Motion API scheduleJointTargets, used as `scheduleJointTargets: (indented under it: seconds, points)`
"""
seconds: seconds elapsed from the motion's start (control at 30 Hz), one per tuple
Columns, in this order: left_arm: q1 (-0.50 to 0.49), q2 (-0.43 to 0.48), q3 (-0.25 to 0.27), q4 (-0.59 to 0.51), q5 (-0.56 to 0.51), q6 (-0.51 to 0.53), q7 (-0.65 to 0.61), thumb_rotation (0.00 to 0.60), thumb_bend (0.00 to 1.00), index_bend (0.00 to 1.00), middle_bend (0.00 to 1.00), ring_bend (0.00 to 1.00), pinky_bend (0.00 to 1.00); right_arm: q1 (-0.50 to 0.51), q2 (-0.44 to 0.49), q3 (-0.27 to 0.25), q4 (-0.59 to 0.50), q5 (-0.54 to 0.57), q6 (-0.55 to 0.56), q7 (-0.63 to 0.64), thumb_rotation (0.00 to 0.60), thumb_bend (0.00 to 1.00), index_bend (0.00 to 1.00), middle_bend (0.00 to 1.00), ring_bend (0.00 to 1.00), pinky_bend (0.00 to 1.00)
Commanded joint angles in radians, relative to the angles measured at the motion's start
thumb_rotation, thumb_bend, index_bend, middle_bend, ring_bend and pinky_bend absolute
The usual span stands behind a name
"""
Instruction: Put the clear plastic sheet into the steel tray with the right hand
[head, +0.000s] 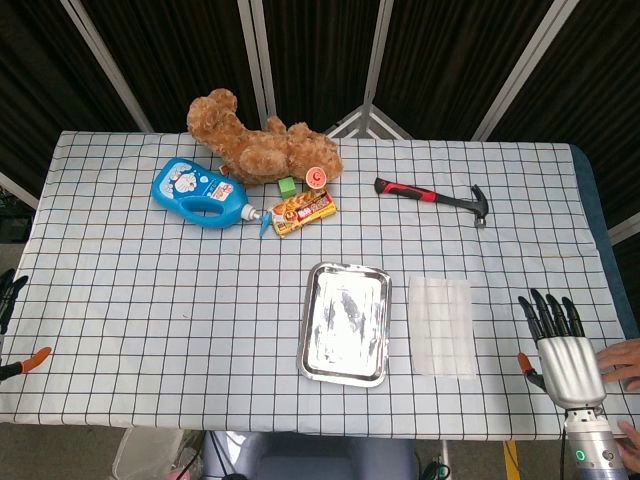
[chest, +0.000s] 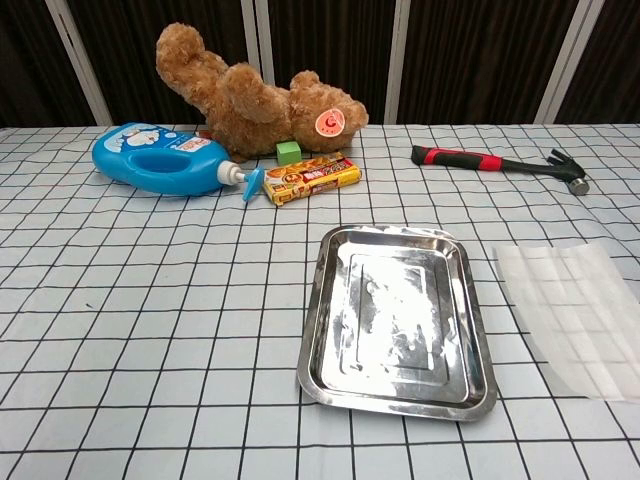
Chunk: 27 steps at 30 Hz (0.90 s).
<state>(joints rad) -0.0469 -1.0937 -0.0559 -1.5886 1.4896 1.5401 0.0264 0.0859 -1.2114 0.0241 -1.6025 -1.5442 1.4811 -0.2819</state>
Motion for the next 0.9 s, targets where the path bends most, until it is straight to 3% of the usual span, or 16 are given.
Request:
scheduleJointTargets:
  seconds: [0.03, 0.9]
  points:
    - [0.000, -0.001, 0.000, 0.001, 0.001, 0.001, 0.005, 0.600, 0.00, 0.00, 0.00, 0.00, 0.00, -0.002, -0.001, -0.003, 0.004, -0.004, 0.002, -0.001, 0.600, 0.38, 0.00, 0.00, 0.00, 0.00]
    - [0.001, -0.003, -0.003, 0.002, -0.004, 0.004, 0.006, 0.600, 0.00, 0.00, 0.00, 0.00, 0.00, -0.008, -0.031, -0.039, 0.020, -0.049, -0.012, -0.049, 0.600, 0.38, 0.00, 0.00, 0.00, 0.00]
